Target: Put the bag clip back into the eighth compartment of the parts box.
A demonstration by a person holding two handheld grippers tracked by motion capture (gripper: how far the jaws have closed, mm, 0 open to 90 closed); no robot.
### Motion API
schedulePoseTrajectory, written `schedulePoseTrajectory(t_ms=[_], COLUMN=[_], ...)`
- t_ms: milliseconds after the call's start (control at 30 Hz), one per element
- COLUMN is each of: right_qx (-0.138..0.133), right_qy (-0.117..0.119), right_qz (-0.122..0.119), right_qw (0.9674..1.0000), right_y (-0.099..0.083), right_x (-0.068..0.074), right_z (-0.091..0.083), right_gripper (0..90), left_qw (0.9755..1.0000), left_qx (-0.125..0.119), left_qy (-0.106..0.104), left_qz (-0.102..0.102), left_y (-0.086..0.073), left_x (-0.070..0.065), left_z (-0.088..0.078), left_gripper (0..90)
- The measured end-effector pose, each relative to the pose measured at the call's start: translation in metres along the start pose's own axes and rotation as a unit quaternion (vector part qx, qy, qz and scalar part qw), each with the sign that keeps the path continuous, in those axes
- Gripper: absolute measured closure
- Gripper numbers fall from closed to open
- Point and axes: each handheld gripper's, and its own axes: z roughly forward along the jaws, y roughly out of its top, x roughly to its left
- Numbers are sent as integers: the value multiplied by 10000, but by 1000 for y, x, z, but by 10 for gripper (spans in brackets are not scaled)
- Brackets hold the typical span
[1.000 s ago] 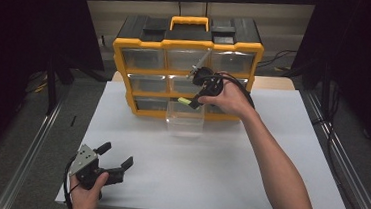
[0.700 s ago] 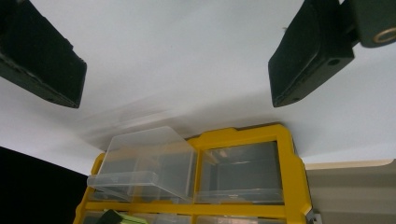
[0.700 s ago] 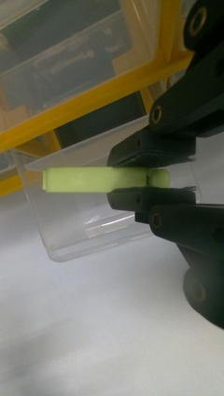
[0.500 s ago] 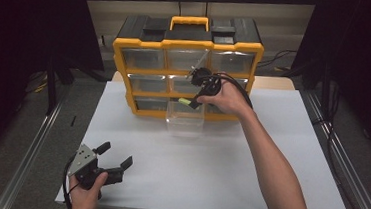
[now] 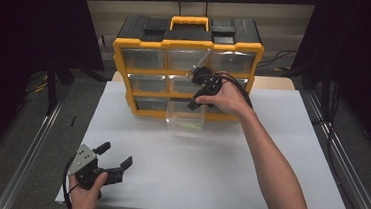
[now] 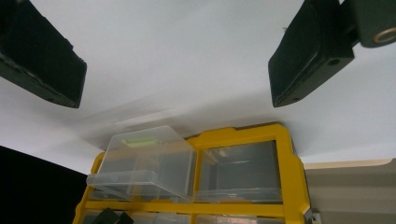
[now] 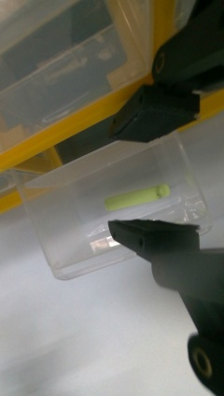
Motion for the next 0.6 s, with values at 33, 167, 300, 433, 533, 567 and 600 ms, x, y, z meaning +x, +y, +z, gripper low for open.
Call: schedulePoseTrajectory(t_ms=[33,167,300,433,533,567,600], right_qx=[-29,-58,-84,-120,-111,-99,-179], right_qy=[61,66,61,33,-5,-32,-36], right_qz=[8,31,-18,-86,-26,3,-110], right_qw=[10000,10000,9999,9999,9999,9999,9998], right_y=[0,2,3,2,-1,-1,-2], right_x=[0,6,9,13,16,17,17], right_z=[0,2,2,3,2,1,1], right_gripper=[427,326,268,212,176,158,142], left_qw=[10000,10000,10000,10000,10000,10000,10000], left_qx=[-3,-38,21,17,17,2,-1], left_qy=[0,10,10,5,-3,-7,-7], left_qz=[0,-45,62,64,61,57,54], left_y=[0,0,1,1,1,1,1], left_x=[0,-1,0,1,0,0,0], left_z=[0,0,-2,-2,-2,-2,-2], left_gripper=[45,45,45,45,45,45,45])
